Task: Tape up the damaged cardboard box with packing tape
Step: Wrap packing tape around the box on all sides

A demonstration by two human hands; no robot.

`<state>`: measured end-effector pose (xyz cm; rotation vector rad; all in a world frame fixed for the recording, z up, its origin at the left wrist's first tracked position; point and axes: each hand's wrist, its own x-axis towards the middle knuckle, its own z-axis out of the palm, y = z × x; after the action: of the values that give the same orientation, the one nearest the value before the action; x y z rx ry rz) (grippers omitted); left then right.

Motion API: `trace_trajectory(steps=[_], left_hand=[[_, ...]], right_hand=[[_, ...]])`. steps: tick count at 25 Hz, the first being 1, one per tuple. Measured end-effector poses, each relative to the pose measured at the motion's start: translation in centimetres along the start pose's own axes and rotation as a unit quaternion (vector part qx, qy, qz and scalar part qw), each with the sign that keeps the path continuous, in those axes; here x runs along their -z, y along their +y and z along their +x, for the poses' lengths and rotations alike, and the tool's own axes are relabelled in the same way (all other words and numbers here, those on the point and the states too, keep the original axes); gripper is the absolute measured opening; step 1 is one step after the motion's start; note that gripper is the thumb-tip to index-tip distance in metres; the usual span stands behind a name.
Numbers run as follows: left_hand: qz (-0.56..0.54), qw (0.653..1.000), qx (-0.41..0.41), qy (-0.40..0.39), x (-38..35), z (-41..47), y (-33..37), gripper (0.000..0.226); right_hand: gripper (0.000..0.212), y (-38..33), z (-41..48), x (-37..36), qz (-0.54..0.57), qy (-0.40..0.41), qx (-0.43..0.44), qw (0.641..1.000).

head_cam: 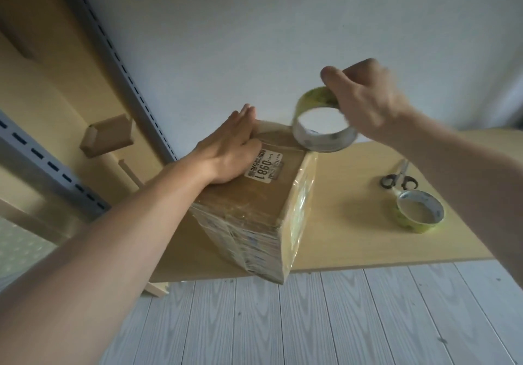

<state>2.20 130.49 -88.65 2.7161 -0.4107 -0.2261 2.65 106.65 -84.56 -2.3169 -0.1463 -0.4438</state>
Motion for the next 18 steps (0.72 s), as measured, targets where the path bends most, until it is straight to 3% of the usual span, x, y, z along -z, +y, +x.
trace_trajectory(steps=[2,5,12,15,17,18], left_hand=[[0.001,1.0,0.01,-0.005,0.1,0.3,-0.2,0.084],[0.007,1.0,0.01,0.001,-0.3,0.7,-0.4,0.084],[-0.01,0.999,0.018,0.04,-0.5,0.4,-0.1,0.083],[-0.052,0.984,0.155,0.074,-0.5,1.1,-1.1,0.088],[-0.178,0.953,0.241,0.051,-0.4,1.6,-2.0,0.108],[-0.216,0.942,0.252,0.044,-0.4,1.6,-2.2,0.105]], right_hand=[[0.047,1.3,-0.5,1.7,-0.081,-0.003,0.012,0.997],[0.052,3.5,-1.9,2.4,-0.116,-0.061,0.002,0.991],[0.054,6.9,-5.3,-1.2,-0.058,-0.076,-0.036,0.995],[0.062,8.3,-6.8,-3.6,-0.009,-0.076,-0.04,0.996],[0.07,8.9,-7.4,-4.8,0.037,-0.06,-0.043,0.997],[0.073,9.1,-7.5,-5.1,0.055,-0.056,-0.043,0.996]])
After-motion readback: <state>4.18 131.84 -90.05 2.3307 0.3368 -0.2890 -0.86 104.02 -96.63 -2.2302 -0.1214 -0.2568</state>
